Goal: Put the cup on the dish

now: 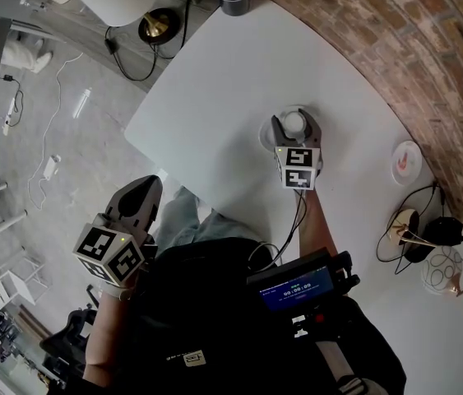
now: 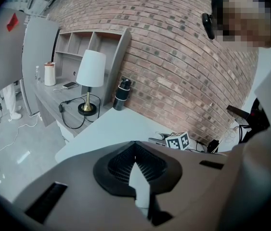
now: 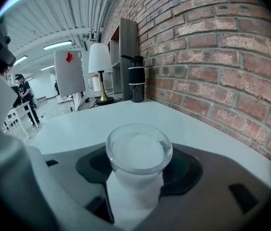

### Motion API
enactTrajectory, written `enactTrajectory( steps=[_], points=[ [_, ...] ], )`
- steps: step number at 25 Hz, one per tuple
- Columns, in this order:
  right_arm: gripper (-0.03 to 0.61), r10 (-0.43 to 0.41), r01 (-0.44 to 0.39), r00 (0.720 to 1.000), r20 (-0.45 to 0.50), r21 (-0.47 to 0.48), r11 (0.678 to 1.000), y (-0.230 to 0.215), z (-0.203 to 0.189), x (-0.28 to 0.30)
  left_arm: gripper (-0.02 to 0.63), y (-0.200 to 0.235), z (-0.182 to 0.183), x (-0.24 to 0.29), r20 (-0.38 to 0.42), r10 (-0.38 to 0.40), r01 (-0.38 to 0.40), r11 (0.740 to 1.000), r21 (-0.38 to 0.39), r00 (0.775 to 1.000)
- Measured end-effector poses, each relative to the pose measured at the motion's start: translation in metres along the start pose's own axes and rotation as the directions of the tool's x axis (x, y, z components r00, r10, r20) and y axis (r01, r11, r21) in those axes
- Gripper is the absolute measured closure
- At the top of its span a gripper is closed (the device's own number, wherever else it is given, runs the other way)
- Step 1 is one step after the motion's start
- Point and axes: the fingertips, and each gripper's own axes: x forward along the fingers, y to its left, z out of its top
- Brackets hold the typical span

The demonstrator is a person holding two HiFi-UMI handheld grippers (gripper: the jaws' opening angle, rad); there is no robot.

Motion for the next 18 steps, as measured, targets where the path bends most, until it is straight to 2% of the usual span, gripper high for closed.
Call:
enactTrajectory(
  steps=[18],
  points=[
    [0.307,-0.016,0.016,1.000,0.010,-0.026,1.000,0.0014,-0.0042,0.0007,0.609,-0.0015,-0.0051,-0.0006,-0.005,0.010,-0.011,1.000,-0.006,1.000]
  ],
)
